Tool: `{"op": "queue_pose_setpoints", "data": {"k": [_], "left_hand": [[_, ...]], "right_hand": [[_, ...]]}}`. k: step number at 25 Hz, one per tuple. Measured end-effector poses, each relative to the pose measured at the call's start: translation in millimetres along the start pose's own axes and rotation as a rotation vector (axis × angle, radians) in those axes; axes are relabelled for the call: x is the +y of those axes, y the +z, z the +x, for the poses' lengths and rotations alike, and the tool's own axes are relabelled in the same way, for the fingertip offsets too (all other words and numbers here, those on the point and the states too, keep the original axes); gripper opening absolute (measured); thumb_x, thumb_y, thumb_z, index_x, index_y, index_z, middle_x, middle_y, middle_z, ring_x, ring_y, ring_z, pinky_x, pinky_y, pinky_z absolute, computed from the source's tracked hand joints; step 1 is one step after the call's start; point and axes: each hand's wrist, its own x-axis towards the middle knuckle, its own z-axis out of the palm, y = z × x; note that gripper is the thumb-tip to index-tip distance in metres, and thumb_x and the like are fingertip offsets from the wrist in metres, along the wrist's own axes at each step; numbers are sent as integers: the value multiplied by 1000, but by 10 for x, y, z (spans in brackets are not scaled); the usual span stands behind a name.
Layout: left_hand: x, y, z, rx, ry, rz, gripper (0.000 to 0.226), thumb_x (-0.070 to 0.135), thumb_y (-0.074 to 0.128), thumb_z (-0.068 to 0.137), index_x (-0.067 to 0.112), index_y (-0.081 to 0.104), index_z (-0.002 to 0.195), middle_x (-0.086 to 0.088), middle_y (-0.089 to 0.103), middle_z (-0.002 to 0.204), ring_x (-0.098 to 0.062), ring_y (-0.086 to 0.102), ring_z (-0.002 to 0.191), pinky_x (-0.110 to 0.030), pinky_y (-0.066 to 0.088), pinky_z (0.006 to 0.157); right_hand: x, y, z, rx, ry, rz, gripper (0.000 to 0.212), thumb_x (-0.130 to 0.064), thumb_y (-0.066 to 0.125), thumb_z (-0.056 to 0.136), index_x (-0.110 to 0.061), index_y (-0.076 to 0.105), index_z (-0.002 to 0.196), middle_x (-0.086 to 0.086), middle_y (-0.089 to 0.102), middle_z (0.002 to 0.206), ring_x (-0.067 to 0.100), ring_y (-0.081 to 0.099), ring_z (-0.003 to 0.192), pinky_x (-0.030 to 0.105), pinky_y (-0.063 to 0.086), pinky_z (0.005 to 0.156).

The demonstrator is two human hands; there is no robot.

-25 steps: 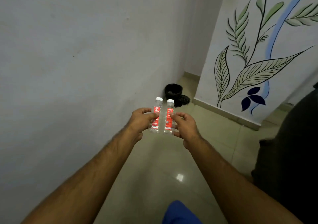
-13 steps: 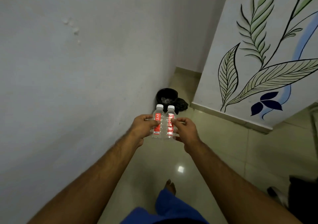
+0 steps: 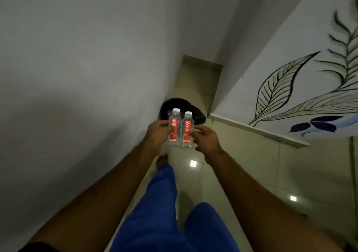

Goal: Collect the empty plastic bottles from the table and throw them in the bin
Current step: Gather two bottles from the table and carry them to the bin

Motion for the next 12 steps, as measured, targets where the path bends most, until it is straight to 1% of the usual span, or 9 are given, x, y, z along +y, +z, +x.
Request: {"op": "queue_pose_setpoints", "data": {"k": [3,5,7,9,10,11,12], "left_hand": [[262,104,1007,23,-39,37,31,6,67,87,7,68,118,-13,73,106,-24,72,85,-41,60,80],[298,183,1630,50,-67,65,30,8,67,87,6,68,117,-12,73,106,-26,72,89,-39,60,80],[236,281,2234,57,-99,84,23,8,67,88,6,69,111,-11,72,102,-28,71,89,-41,59,82],[62,415,2889,72,-129,65,14,5,67,87,7,70,101,-13,71,100,-32,71,89,-45,60,82],[-30,476,3176,87,-135,58,12,6,68,86,7,70,97,-14,71,101,-35,71,90,-48,59,83],[-183,561,3519,105,-140,77,12,7,70,84,6,70,96,-14,72,102,-36,71,91,-50,59,84],[-331,648,3849,120,-142,99,15,9,70,84,5,70,98,-15,72,104,-37,71,91,-51,59,84]], "right_hand": [[-231,211,1007,12,81,-38,16,-11,66,93,-14,66,109,1,69,90,13,65,77,25,51,63],[-228,334,1706,3,135,-42,21,-9,66,93,-8,67,113,5,71,95,18,68,79,27,53,63],[-144,433,2354,-5,183,-45,25,-8,67,91,-10,67,116,10,72,102,21,69,82,29,53,60],[90,518,3064,-1,210,-62,24,-10,68,91,-10,66,115,12,71,105,23,69,83,32,54,60],[203,553,3366,-6,219,-69,22,-10,69,91,-11,66,113,14,71,107,27,71,86,37,58,65],[404,593,3735,-9,235,-89,19,-11,69,90,-12,67,110,16,71,110,32,71,91,44,61,74],[591,625,4081,-20,241,-115,15,-12,69,90,-15,67,105,17,71,112,35,71,97,50,60,83]]}}
